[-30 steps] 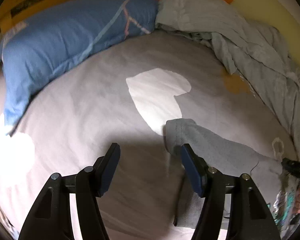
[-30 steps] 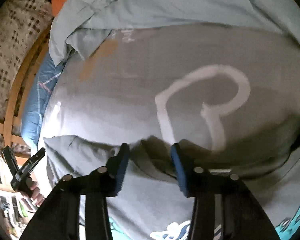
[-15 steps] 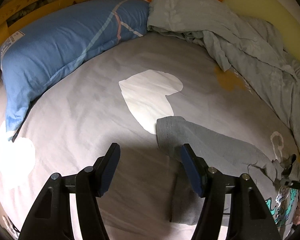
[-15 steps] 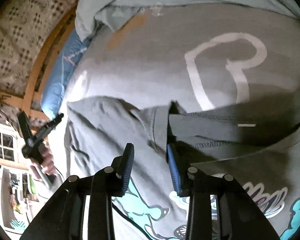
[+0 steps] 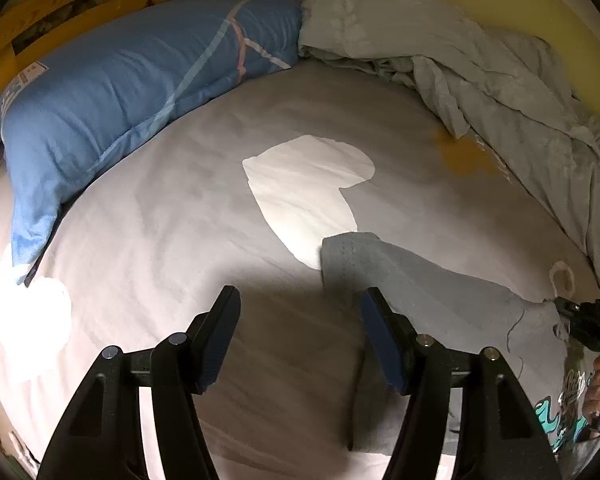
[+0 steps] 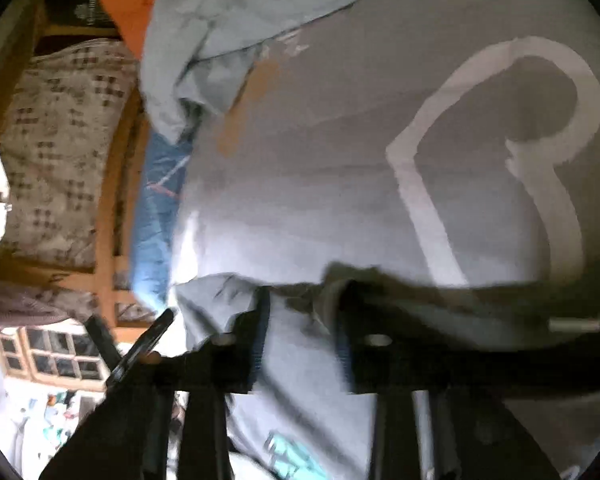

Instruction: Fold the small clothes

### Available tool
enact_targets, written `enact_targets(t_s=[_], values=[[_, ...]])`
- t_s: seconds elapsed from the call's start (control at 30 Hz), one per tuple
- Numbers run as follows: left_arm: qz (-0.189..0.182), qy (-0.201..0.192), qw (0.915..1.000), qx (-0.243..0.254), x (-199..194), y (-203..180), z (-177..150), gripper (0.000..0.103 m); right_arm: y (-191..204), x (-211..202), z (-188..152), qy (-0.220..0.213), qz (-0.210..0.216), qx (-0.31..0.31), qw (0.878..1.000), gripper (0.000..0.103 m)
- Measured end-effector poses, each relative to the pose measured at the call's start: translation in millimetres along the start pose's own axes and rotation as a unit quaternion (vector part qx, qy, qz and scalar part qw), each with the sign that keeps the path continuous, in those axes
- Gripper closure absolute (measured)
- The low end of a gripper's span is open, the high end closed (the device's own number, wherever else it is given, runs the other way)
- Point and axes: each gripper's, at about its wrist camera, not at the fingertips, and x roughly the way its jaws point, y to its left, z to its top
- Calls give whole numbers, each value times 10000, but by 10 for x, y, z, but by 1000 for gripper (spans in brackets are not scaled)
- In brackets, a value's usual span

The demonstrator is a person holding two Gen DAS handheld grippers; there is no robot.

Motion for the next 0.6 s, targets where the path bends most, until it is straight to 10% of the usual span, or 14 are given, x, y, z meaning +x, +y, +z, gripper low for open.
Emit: enact_targets(t_s=[0.23,0.37,0.43,0.5,0.6], values=[[-296,390,9970,604,120,-150,-43,36,405,-235,-3,-1572,-1336,-1322,9695,99],[170,618,9965,544,305,-147,-70,36,389,-141,55,-1633,-2165,-1482,9511,99],[184,598,9962,607,274,-149,-71,36,391,-93,62,-1780,-2841,-1503,9301,91],[323,559,9953,721,231,-151,-94,36,381,-87,78,-1839,-3312,-1601,9115,45],[476,419,9949,781,79,-102,-206,36,402,-304,-1,-2077,-3339,-1838,9009,39]])
